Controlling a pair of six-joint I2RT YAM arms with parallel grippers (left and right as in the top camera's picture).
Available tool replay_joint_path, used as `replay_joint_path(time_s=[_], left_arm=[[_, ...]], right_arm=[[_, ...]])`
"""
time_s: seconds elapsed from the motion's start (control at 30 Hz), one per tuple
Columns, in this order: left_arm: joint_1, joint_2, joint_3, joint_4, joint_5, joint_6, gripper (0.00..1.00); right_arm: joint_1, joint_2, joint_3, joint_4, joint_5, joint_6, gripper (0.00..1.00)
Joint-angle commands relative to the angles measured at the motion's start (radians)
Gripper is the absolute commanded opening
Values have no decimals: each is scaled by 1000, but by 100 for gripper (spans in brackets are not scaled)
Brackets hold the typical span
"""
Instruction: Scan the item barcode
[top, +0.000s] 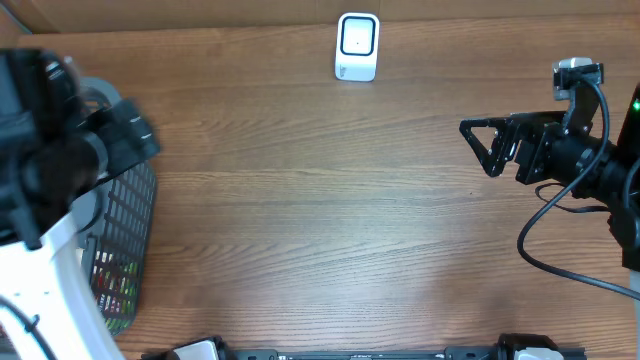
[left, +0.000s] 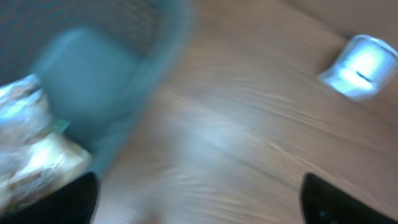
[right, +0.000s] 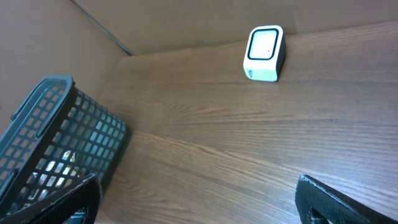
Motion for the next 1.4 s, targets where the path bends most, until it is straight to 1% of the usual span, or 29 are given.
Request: replay_joint_path(time_s=[0.0, 0.1, 0.17, 0.2, 0.27, 0.33, 0.4, 0.47, 0.57, 0.6, 0.73, 0.8, 0.87, 0.9, 1.0, 1.03, 1.13, 1.17, 1.2, 1.23, 1.27, 1.33, 1.37], left_arm=[[156, -14, 5, -20, -217, -131, 100], [295, -13, -31, -20, -213, -131, 100], [358, -13, -51, -20, -212, -133, 100], [425, -13, -83, -20, -208, -141, 100], [494, -13, -134, -19, -201, -169, 100], [584, -13, -238, -11, -196, -214, 100], [643, -13, -366, 48, -182, -216, 100], [676, -13, -490, 132, -182, -216, 100], [708, -13, -623, 235, -183, -222, 100], [723, -13, -692, 302, -183, -224, 100], [731, -5, -817, 494, -187, -211, 100], [730, 13, -876, 596, -186, -178, 100], [730, 41, -904, 640, -183, -145, 100], [730, 75, -922, 655, -183, -133, 98], [730, 151, -929, 655, -183, -133, 97], [730, 182, -929, 657, -183, -133, 95], [730, 247, -929, 682, -182, -133, 79], [730, 259, -929, 688, -179, -133, 76], [730, 271, -929, 696, -166, -132, 66], [730, 275, -929, 703, -145, -130, 58], [730, 274, -929, 711, -125, -129, 52], [729, 271, -917, 717, -80, -119, 38], [729, 270, -893, 709, -27, -77, 22]], right_arm=[[4, 10, 24, -6, -14, -12, 100], [4, 29, 24, -11, -14, -12, 100], [4, 39, 24, -12, -14, -12, 100], [4, 51, 24, -12, -14, -12, 100], [4, 68, 24, -12, -14, -12, 100], [4, 94, 24, -13, -14, -16, 100], [4, 119, 24, -13, -14, -16, 100], [4, 145, 24, -13, -14, -16, 100], [4, 175, 24, -16, -14, -16, 100], [4, 191, 24, -24, -14, -20, 100], [4, 211, 24, -27, -15, -39, 100], [4, 214, 24, -27, -14, -39, 100], [4, 214, 24, -27, -14, -39, 100], [4, 214, 24, -27, -14, -39, 100], [4, 214, 24, -27, -14, -39, 100], [4, 214, 24, -27, -12, -39, 100], [4, 214, 24, -27, 9, -38, 100], [4, 214, 24, -28, 10, -38, 100], [4, 214, 24, -28, 10, -38, 100], [4, 214, 24, -28, 11, -38, 100], [4, 214, 24, -28, 11, -38, 100], [4, 214, 24, -27, 11, -38, 100], [4, 214, 24, -24, 12, -38, 100]])
